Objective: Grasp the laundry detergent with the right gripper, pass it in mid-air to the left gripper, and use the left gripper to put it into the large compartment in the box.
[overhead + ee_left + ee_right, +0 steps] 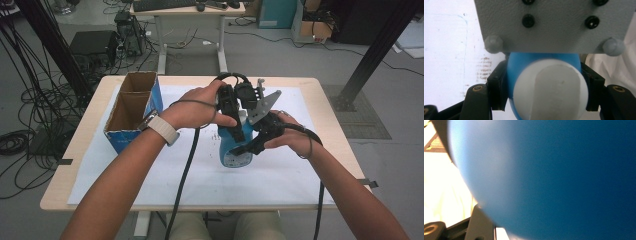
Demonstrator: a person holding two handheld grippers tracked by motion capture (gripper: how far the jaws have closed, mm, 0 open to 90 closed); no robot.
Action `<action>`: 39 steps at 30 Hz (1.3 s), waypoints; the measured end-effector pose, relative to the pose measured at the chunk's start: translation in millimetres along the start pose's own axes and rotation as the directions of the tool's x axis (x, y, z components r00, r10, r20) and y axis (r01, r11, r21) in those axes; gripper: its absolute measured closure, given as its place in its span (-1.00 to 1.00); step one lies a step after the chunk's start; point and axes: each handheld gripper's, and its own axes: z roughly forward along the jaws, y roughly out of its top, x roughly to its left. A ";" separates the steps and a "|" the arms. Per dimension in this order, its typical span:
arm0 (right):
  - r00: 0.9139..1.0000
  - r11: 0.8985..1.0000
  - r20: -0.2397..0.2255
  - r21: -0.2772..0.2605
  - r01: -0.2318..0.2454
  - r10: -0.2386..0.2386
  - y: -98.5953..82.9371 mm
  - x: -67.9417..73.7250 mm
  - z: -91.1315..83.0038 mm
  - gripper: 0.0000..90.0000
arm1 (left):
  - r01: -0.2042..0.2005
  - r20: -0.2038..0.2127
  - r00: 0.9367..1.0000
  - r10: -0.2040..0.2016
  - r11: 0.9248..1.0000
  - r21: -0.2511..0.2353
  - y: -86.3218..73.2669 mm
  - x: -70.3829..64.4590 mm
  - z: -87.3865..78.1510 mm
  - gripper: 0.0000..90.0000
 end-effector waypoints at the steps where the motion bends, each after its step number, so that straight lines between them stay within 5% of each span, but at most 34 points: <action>1: 1.000 1.000 0.000 0.000 -0.001 0.001 0.1 0.2 0.0 -0.04 | 0.001 0.001 1.000 -0.001 1.000 0.000 0.0 -0.2 -0.1 -0.17; 32: 1.000 0.998 -0.009 -0.057 0.004 -0.004 0.3 0.6 -0.5 -0.05 | 0.014 -0.003 1.000 -0.014 1.000 0.011 4.2 -1.8 -6.0 -0.16; 35: 0.998 0.994 -0.015 -0.085 -0.062 0.061 -3.3 6.0 -1.6 -0.22 | 0.028 -0.010 1.000 -0.028 0.999 0.038 4.0 -2.2 -4.3 -0.16; 39: 0.984 0.978 -0.013 -0.112 -0.175 0.175 -16.0 11.4 -9.6 -0.58 | 0.045 -0.019 0.999 -0.044 0.998 0.051 0.4 -1.9 -3.3 -0.16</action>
